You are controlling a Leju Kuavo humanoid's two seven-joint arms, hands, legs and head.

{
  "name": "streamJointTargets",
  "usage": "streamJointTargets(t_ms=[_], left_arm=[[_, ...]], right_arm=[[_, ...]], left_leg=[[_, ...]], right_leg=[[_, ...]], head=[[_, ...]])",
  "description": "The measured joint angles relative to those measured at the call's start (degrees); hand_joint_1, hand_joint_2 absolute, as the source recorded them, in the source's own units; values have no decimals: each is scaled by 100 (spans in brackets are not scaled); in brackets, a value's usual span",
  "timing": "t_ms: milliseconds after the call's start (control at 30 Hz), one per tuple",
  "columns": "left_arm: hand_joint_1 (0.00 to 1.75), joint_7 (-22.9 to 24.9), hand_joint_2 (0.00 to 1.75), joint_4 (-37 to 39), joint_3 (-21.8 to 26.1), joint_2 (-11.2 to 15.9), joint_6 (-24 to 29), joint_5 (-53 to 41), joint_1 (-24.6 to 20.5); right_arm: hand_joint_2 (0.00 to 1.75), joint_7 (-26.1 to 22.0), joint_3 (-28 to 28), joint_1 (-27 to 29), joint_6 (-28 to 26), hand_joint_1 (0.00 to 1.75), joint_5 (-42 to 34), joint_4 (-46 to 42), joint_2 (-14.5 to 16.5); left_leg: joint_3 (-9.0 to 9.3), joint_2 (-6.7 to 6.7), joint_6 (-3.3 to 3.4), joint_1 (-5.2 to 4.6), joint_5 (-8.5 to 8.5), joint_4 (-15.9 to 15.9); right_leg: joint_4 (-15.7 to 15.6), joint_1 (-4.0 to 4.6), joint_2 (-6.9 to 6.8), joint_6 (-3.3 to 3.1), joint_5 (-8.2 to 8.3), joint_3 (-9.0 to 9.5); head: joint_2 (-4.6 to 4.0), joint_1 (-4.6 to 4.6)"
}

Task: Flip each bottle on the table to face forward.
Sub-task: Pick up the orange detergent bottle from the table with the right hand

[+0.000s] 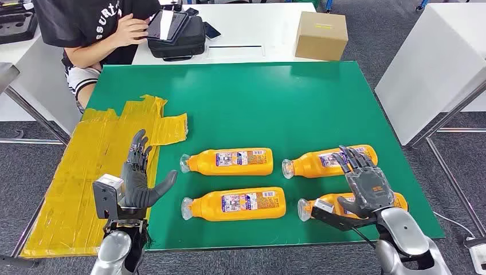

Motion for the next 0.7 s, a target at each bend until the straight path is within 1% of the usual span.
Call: streamJointTargets(t_ms=[67,167,300,433,533,700], left_arm=[[0,0,175,21,6,0,-2,5,-9],[0,0,175,76,21,0,-7,10,-31],[0,0,175,138,35,-1,-28,10,-51],[0,1,175,202,58,-2,-35,18,-86],[0,2,175,251,70,-2,-35,26,-113],[0,-1,175,316,90,-2,-20,27,-116]], right_arm=[[175,35,-75,9,157,0,-94,0,-47],[175,87,-284,48,520,0,-362,0,-203],[175,92,-457,84,681,0,-563,0,-350],[175,110,-542,1,915,0,-889,27,-478],[175,66,-593,-52,1063,0,-1160,45,-604],[175,-11,-682,15,1289,0,-1543,45,-836]], left_leg=[[0,0,0,0,0,0],[0,0,0,1,0,0],[0,0,0,1,0,0],[0,1,0,1,1,0],[1,0,1,1,1,0],[-1,0,1,0,1,1]], right_leg=[[0,0,0,0,0,0],[0,1,0,0,0,0],[1,1,1,0,0,0],[1,1,1,0,0,1],[0,1,0,1,1,2],[0,0,0,1,1,2]], head=[[1,0],[1,0],[1,-1],[1,-1],[1,0],[1,0]])
